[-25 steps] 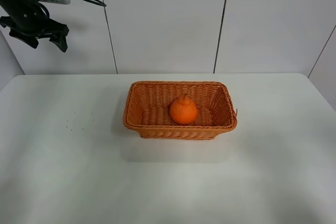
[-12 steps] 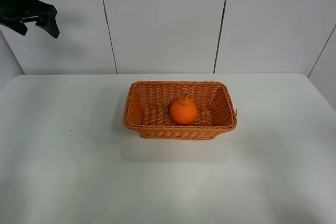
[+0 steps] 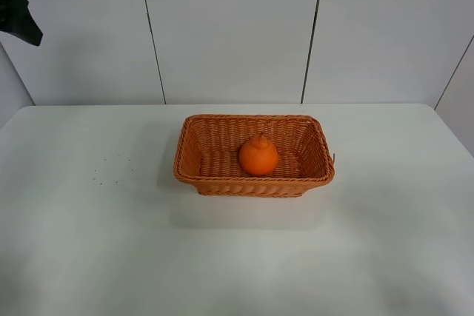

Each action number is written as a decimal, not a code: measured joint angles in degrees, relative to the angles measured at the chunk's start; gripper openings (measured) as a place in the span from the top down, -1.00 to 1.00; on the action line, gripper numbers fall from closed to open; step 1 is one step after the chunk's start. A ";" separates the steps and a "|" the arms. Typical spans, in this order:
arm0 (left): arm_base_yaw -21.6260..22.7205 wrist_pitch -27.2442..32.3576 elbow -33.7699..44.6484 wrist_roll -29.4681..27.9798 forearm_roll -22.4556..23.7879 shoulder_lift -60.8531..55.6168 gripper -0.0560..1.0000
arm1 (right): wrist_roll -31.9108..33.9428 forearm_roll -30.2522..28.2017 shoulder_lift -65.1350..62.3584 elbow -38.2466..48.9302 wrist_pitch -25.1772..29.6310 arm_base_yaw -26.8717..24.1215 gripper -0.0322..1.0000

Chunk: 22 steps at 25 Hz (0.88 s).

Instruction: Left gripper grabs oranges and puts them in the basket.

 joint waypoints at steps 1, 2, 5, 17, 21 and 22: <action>0.00 -0.45 1.95 0.00 0.00 -2.29 -0.80 | 0.00 0.00 0.00 0.00 0.00 0.00 -0.41; 0.00 -0.89 4.32 0.00 0.00 -5.08 -0.80 | 0.00 0.00 0.00 0.00 0.00 0.00 -0.41; 0.00 -2.53 10.71 0.00 0.00 -12.92 -0.80 | 0.00 0.00 0.00 0.00 0.00 0.00 -0.41; 0.00 -4.61 33.95 -5.61 0.00 -43.01 -0.80 | 0.00 0.00 0.00 0.00 0.00 0.00 -0.41; 0.00 -2.47 39.65 -7.86 0.69 -51.37 -0.80 | 0.00 0.00 0.00 0.00 0.00 0.00 -0.41; 0.00 -2.41 40.61 -8.08 1.13 -53.39 -0.80 | 0.00 0.00 0.00 0.00 0.00 0.00 -0.41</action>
